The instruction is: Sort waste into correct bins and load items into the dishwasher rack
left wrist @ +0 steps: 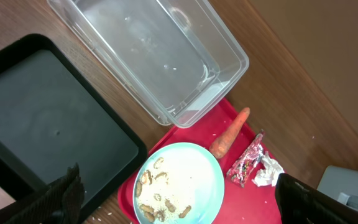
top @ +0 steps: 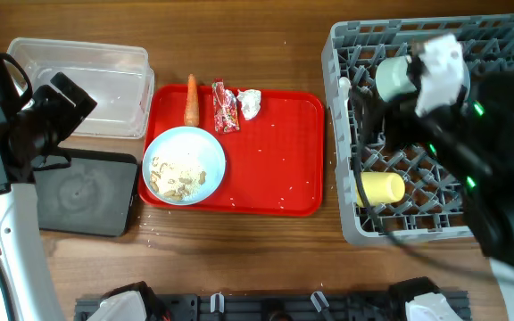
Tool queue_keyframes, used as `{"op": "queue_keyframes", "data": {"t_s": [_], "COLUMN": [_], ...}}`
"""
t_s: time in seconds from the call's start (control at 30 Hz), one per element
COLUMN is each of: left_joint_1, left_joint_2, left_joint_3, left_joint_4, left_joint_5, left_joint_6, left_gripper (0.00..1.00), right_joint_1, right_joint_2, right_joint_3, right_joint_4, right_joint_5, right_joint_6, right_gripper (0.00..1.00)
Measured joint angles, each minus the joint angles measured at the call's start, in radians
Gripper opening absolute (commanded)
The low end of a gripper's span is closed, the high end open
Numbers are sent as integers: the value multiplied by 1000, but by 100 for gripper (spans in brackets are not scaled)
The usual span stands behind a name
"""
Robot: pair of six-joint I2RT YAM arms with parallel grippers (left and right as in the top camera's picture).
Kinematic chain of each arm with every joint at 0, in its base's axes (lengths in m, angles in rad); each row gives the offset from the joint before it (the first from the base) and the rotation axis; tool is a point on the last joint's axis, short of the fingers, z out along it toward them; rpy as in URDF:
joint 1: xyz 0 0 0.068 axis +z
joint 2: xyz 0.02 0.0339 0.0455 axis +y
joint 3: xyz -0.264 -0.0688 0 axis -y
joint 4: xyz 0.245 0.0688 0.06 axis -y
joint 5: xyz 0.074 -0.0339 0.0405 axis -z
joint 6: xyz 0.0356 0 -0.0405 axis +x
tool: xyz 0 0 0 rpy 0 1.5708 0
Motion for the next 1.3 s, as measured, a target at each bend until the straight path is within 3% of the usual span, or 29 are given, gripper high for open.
{"op": "queue_keyframes", "data": {"t_s": [0.2, 0.33, 0.43, 0.57, 0.7, 0.87, 1.1, 1.3], "left_joint_1": [0, 0, 0, 0, 0, 0, 0, 0], "left_joint_2": [0, 0, 0, 0, 0, 0, 0, 0], "left_joint_3": [0, 0, 0, 0, 0, 0, 0, 0], "left_joint_4": [0, 0, 0, 0, 1, 3, 0, 0], "left_joint_5": [0, 0, 0, 0, 0, 0, 0, 0], "left_joint_6": [0, 0, 0, 0, 0, 0, 0, 0], "left_gripper": [100, 100, 100, 100, 100, 100, 100, 100], "right_joint_1": [0, 0, 0, 0, 0, 0, 0, 0], "right_joint_2": [-77, -79, -94, -225, -436, -655, -982, -986], "right_joint_3": [0, 2, -14, -189, -563, -972, -1379, -1403], "right_joint_4": [-27, -226, -244, 2, 310, 632, 863, 825], "right_joint_5": [-68, -39, -7, 18, 23, 20, 23, 23], "right_joint_6": [-1, -20, -67, -183, -243, -191, -121, -117], "right_gripper": [100, 100, 100, 100, 100, 100, 100, 100]}}
